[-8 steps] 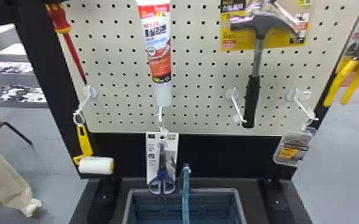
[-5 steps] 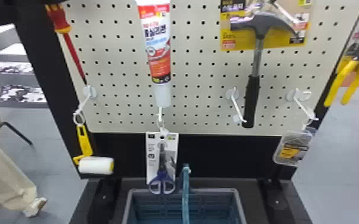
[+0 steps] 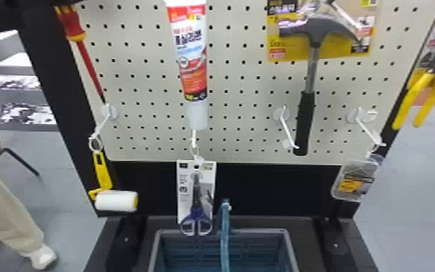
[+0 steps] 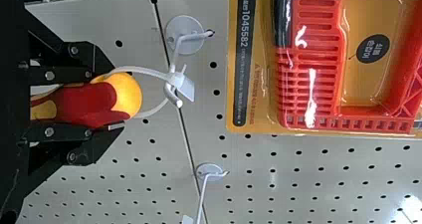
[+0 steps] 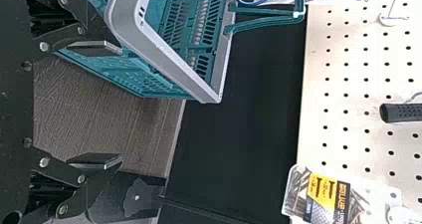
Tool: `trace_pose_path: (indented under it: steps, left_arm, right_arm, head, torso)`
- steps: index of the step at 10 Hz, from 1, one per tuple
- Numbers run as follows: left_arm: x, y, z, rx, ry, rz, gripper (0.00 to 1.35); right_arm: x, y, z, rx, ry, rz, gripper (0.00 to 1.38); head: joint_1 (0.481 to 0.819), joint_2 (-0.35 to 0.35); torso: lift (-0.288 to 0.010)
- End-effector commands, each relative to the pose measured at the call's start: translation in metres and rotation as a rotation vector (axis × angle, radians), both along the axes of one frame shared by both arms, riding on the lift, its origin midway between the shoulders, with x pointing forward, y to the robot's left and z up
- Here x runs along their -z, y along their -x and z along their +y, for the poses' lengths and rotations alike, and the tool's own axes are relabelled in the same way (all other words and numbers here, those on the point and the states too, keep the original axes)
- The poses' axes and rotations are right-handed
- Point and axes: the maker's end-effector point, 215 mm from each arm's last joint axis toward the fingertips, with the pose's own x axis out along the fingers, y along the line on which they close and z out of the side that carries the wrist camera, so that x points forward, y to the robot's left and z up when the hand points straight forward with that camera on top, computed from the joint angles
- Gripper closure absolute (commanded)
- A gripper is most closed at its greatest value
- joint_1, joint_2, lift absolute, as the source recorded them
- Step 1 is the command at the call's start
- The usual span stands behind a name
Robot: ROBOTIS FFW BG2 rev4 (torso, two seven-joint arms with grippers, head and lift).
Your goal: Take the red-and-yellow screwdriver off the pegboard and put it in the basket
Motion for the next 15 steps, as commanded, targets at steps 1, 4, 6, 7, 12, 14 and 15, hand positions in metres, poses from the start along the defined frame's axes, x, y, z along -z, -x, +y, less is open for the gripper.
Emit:
trace_pose_path:
  steps: [1,4,6,7,12,14,15]
  left_arm:
    - [-0.003,0.0,0.0,-0.001,0.0,-0.007,1.07]
    - [-0.006,0.001,0.0,-0.003,-0.011,-0.015,1.07]
    - [-0.008,0.001,0.001,-0.005,-0.015,-0.019,1.08]
    - [-0.008,0.001,0.002,-0.007,-0.015,-0.02,1.08]
    - [-0.005,0.014,0.001,-0.014,-0.021,-0.031,1.08]
    - [-0.012,0.016,-0.001,-0.011,-0.026,-0.048,1.08]
    - [-0.014,0.016,-0.001,-0.012,-0.025,-0.051,1.08]
  right_arm:
    - [0.001,0.0,0.0,0.0,0.0,0.002,0.5]
    - [-0.001,0.001,0.0,-0.003,0.0,0.001,0.5]
    - [-0.001,0.001,-0.001,-0.004,0.001,0.0,0.5]
    - [-0.001,0.002,0.0,-0.007,0.002,0.002,0.5]
    - [-0.001,0.004,-0.001,-0.007,0.002,0.009,0.5]
    - [0.0,0.004,-0.001,-0.008,0.004,0.013,0.5]
    - [0.0,0.004,-0.001,-0.008,0.004,0.015,0.5]
  head:
    - [0.549,0.0]
    - [0.549,0.0]
    - [0.549,0.0]
    - [0.549,0.0]
    - [0.549,0.0]
    - [0.549,0.0]
    - [0.549,0.0]
  torso:
    - [-0.1]
    - [-0.1]
    - [-0.1]
    - [-0.1]
    - [-0.1]
    - [-0.1]
    - [-0.1]
